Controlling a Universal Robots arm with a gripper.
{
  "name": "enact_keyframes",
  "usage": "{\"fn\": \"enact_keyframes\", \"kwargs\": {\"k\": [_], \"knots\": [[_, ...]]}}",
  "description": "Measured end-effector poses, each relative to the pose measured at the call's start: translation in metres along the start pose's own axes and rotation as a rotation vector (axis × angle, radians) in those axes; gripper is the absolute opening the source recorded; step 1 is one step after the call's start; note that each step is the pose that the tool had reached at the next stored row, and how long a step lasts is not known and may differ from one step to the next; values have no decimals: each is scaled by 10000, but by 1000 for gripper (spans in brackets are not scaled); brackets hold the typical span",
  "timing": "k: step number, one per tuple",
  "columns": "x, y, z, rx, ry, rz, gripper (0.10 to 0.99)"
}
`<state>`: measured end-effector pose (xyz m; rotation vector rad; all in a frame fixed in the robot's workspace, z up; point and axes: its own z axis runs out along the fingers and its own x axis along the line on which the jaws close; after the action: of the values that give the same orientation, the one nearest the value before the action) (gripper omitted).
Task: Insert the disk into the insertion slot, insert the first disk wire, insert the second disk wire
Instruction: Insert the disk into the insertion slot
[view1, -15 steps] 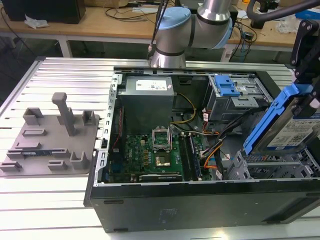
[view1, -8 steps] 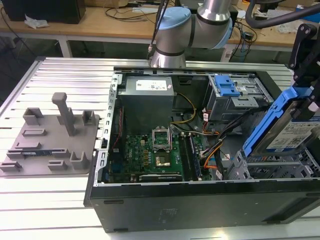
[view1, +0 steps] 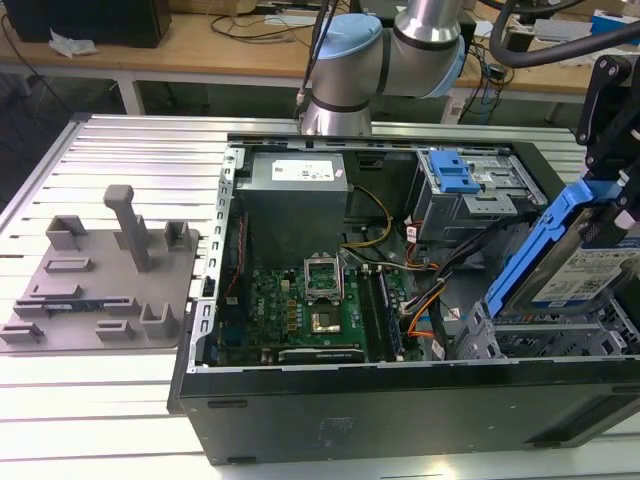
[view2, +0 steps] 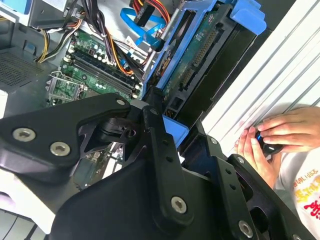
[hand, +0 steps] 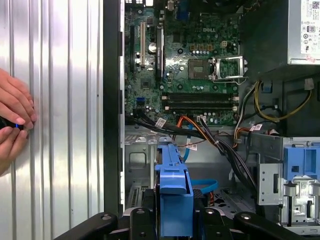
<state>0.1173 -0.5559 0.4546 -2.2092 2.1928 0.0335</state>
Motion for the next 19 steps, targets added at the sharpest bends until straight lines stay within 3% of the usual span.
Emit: {"fn": "enact_keyframes", "kwargs": {"k": [6, 19], "knots": [[13, -1, 41, 1, -1, 15, 365], [24, -4, 226, 0, -1, 21, 365]]}}
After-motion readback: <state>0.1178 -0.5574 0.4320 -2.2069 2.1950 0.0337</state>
